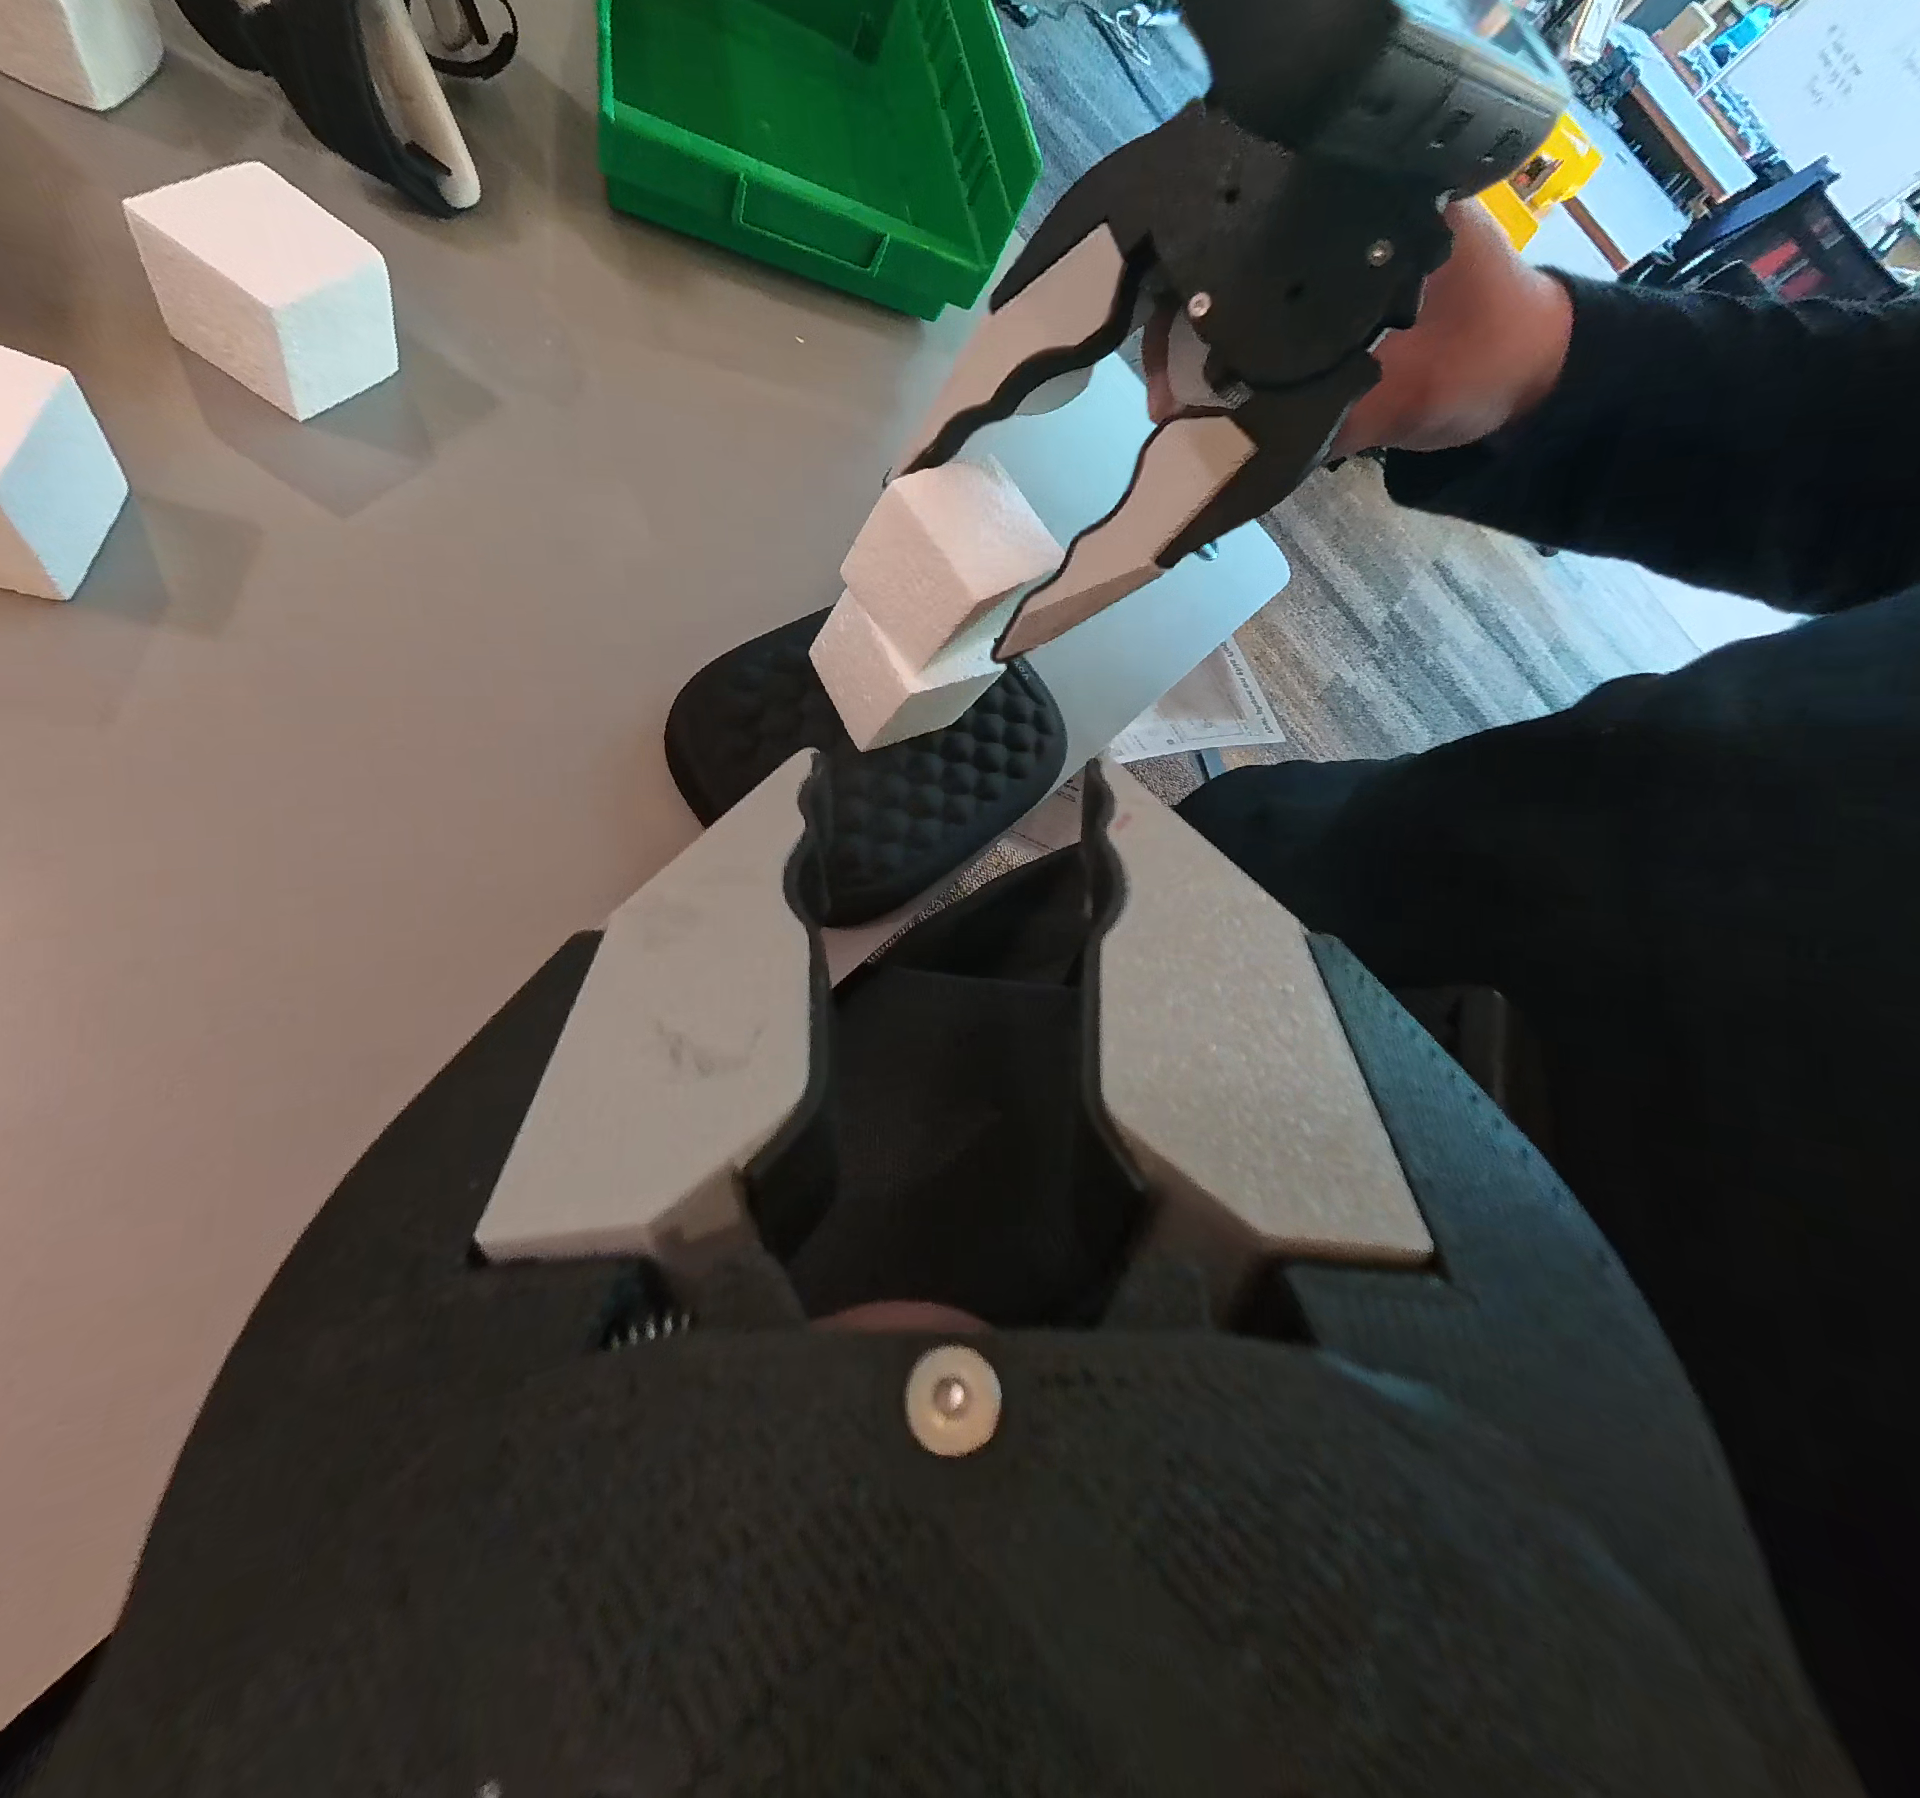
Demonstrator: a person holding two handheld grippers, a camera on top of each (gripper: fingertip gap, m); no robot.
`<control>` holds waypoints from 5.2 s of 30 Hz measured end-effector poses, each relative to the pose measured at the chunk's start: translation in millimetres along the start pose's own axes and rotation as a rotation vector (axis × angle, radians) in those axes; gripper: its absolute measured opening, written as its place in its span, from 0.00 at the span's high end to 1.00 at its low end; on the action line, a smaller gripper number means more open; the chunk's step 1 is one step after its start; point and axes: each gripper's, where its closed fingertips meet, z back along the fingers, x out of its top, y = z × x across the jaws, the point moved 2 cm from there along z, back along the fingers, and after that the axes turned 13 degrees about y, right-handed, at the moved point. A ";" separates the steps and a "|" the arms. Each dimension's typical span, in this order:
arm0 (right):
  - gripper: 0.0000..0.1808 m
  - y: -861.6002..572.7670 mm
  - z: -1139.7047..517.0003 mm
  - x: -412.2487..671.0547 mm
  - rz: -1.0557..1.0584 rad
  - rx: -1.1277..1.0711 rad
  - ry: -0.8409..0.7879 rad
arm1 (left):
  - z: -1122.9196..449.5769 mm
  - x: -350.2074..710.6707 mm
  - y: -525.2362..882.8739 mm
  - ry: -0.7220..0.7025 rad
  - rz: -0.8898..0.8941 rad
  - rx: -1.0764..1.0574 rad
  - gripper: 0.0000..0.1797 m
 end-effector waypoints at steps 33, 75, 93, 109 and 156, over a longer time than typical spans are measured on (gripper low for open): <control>0.57 4.3 -7.0 -7.0 -0.082 0.037 -0.110 | 1.0 0.9 0.9 -0.013 0.000 0.017 0.74; 0.66 -0.7 -18.1 -8.0 0.093 0.051 -0.085 | 1.0 1.5 1.8 -0.013 0.016 -0.012 0.75; 0.66 -1.9 -47.3 -18.2 0.104 0.089 -0.023 | 0.6 1.2 2.6 -0.009 0.021 -0.004 0.75; 0.56 -35.3 35.0 -30.2 0.064 0.126 -0.223 | 2.9 -0.3 5.4 -0.025 0.042 0.037 0.75; 0.66 11.8 31.0 7.8 0.307 0.069 0.228 | -3.7 -4.6 6.2 0.034 0.087 -0.017 0.78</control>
